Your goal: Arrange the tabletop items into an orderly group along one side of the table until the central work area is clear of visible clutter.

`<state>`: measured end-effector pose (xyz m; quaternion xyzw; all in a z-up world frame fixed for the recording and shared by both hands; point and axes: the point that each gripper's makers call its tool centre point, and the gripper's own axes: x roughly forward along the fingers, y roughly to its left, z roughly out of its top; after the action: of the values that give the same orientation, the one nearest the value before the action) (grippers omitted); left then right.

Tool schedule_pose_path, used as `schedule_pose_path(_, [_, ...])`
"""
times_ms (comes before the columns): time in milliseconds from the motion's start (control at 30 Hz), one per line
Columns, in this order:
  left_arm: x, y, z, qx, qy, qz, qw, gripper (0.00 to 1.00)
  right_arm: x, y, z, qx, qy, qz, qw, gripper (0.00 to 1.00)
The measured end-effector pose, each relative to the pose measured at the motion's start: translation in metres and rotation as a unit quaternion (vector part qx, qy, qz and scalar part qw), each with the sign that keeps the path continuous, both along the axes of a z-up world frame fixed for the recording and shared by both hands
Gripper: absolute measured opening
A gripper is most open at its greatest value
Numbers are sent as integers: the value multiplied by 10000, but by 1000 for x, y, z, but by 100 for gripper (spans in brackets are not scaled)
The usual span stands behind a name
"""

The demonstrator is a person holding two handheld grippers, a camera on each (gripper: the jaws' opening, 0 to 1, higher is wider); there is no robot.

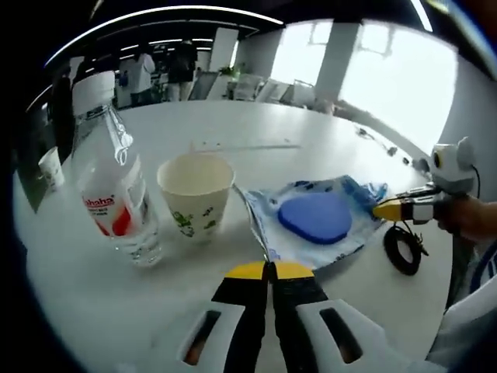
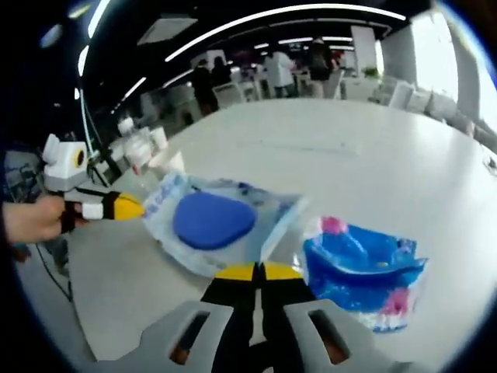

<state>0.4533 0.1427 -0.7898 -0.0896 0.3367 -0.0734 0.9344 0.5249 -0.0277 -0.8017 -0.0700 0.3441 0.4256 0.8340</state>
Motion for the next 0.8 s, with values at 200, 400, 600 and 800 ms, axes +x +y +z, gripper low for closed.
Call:
schedule_pose_path(200, [1, 2, -6, 13, 61, 75, 10000, 0, 0, 1, -8, -107, 22, 70, 9999, 0])
schedule_pose_path(400, [2, -1, -8, 10, 79, 56, 10000, 0, 5, -1, -9, -106, 51, 35, 9999, 0])
schedule_pose_path(600, [2, -2, -15, -21, 142, 66, 9999, 0, 2, -5, -16, -129, 171, -18, 9998, 0])
schedule_pose_path(800, [1, 1, -24, -40, 226, 114, 9997, 0, 3, -4, -17, -117, 204, -33, 9997, 0])
